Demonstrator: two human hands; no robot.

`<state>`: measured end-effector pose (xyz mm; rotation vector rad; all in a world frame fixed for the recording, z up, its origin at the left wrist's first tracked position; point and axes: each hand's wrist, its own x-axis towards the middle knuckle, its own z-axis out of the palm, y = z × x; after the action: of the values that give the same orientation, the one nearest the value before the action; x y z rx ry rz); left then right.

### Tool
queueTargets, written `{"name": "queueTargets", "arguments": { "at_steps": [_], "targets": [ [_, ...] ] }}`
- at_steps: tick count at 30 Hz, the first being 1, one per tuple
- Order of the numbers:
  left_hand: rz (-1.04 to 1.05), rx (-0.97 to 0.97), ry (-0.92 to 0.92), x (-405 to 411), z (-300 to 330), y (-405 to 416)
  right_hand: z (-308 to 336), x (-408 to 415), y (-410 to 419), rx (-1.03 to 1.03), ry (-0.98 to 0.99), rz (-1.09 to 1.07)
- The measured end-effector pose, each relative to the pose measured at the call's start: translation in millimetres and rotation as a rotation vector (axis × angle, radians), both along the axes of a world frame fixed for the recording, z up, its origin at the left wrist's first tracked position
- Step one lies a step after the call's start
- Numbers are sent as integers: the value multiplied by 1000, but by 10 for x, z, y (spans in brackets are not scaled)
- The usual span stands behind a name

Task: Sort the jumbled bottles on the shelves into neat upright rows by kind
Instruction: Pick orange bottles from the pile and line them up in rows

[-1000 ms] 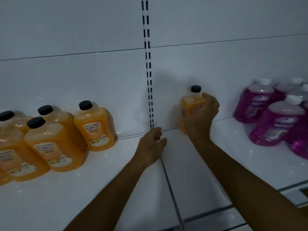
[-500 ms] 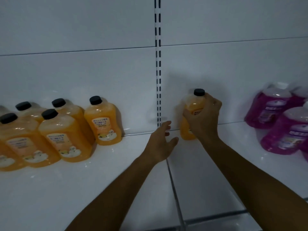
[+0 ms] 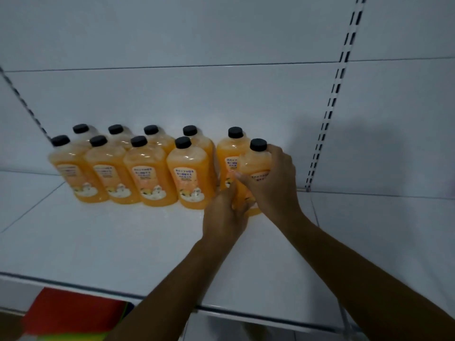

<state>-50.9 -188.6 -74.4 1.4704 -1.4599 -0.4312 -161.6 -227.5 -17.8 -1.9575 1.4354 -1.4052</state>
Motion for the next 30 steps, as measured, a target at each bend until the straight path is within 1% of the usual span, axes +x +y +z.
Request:
{"name": "queueTargets", "arguments": {
  "at_steps": [3, 5, 11, 18, 21, 24, 26, 30],
  "targets": [
    [91, -6, -253, 192, -8, 36, 14, 185, 31, -1, 43, 37],
    [131, 5, -301, 285, -28, 54, 14, 278, 51, -20, 101, 40],
    [205, 112, -316, 380, -76, 56, 4, 381, 2, -30, 225, -10],
    [234, 77, -307, 395, -176, 40, -39, 386, -18, -80, 315, -58],
    [220, 85, -294, 376, -177, 56, -62, 396, -1, -71, 307, -70],
    [214, 109, -236, 397, -166, 44, -69, 411, -3, -64, 293, -76],
    [232, 142, -210, 414, -174, 45, -66, 419, 0, -43, 282, -71],
    [290, 163, -222, 464, -174, 20, -65, 425, 18, 0, 273, -77]
  ]
}}
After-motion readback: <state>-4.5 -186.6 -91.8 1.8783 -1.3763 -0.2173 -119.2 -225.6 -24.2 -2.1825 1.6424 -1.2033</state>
